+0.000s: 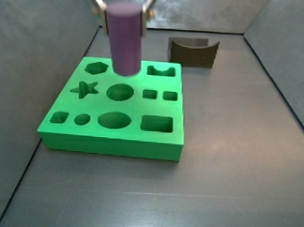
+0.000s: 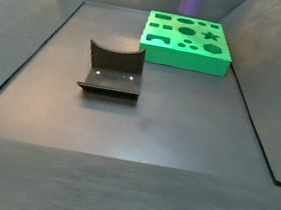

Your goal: Insert the round object.

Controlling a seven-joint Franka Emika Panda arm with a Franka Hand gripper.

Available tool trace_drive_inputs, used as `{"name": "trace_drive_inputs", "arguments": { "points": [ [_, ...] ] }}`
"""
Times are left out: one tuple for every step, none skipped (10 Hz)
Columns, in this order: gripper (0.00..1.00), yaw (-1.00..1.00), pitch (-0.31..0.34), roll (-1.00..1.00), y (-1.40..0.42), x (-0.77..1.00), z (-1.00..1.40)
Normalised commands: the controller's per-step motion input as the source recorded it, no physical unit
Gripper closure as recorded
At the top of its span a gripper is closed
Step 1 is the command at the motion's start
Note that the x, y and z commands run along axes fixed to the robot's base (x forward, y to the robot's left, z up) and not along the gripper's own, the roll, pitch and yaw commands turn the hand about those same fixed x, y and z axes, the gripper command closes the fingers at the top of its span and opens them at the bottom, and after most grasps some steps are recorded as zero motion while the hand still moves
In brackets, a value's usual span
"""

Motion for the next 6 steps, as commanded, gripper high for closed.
{"name": "trace_drive_inputs", "arguments": {
  "points": [
    [1.0,-0.11,0.0,-0.02,0.01,-0.21,-0.41],
    [1.0,-0.1,0.0,-0.04,0.04,-0.39,-0.28],
    [1.0,-0.08,0.0,-0.09,0.0,-0.25,-0.21],
    [1.0,-0.05,0.0,-0.1,0.0,-0.19,-0.21],
    [1.0,0.0,0.0,-0.1,-0.05,0.04,-0.35],
    [1.0,0.0,0.006,0.0,0.0,0.12,-0.42]
  ]
}}
